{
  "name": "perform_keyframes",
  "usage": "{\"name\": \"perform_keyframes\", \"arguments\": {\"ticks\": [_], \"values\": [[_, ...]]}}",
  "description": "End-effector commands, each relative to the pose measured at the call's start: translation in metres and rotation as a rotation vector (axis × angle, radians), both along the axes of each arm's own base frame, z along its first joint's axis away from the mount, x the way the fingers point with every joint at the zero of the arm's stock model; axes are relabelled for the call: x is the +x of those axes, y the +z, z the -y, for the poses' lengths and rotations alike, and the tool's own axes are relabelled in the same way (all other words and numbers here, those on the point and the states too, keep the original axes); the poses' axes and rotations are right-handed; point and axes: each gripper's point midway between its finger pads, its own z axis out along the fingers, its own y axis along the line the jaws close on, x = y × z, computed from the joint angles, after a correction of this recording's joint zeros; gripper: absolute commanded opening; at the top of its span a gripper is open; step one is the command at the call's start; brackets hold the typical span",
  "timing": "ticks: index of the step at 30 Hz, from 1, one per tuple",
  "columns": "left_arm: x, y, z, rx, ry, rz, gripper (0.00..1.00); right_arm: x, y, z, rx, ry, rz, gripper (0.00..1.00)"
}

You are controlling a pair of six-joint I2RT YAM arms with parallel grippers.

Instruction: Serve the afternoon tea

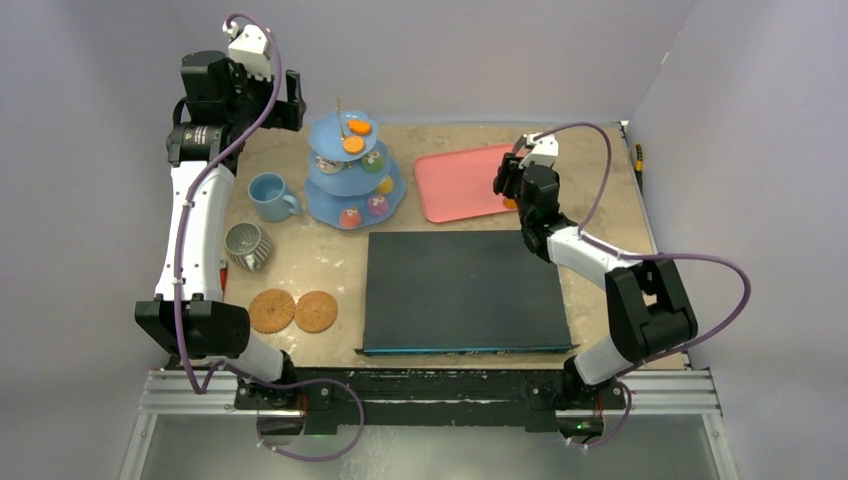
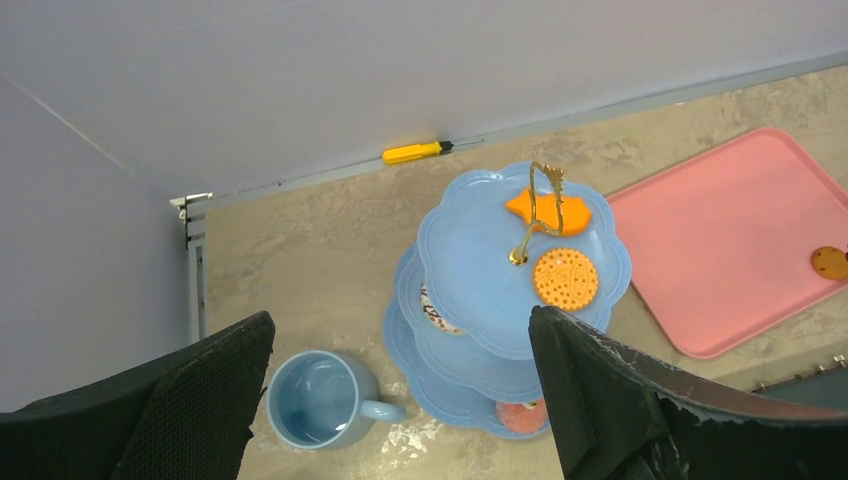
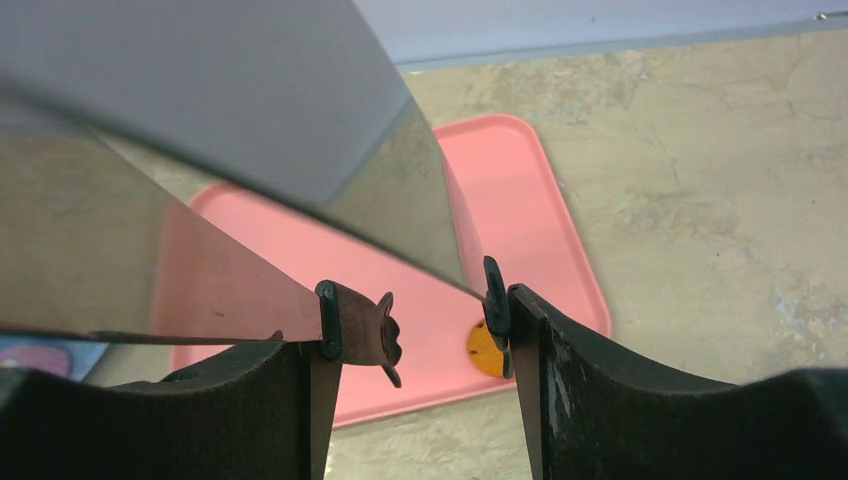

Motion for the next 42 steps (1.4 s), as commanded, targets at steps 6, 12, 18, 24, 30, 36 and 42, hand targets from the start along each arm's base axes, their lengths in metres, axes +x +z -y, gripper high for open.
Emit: {"name": "perform_keyframes", "arguments": {"ticks": [6,12,18,24,30,36,42], "values": [[-0.003,0.022,-0.001,0.0,-0.008,0.067,0.99,0.02,-0.023,0.025,0.004,-0.077,-0.011,0.61],[-0.002,0.025,-0.001,0.0,-0.008,0.07,0.99,0.027,-0.034,0.029,-0.005,-0.083,-0.03,0.6],[-0.002,0.027,-0.001,0.002,-0.006,0.074,0.99,0.033,-0.038,0.027,-0.011,-0.074,-0.051,0.62],[-0.001,0.028,-0.002,0.01,-0.003,0.079,0.99,0.037,-0.043,0.025,-0.015,-0.074,-0.075,0.63],[-0.002,0.031,-0.004,0.016,0.003,0.085,0.99,0.041,-0.046,0.023,-0.017,-0.073,-0.094,0.63],[-0.002,0.034,-0.004,0.02,0.005,0.093,0.99,0.045,-0.053,0.022,-0.026,-0.07,-0.123,0.63],[-0.002,0.037,-0.005,0.022,0.006,0.099,0.99,0.048,-0.058,0.022,-0.028,-0.069,-0.149,0.63]]}}
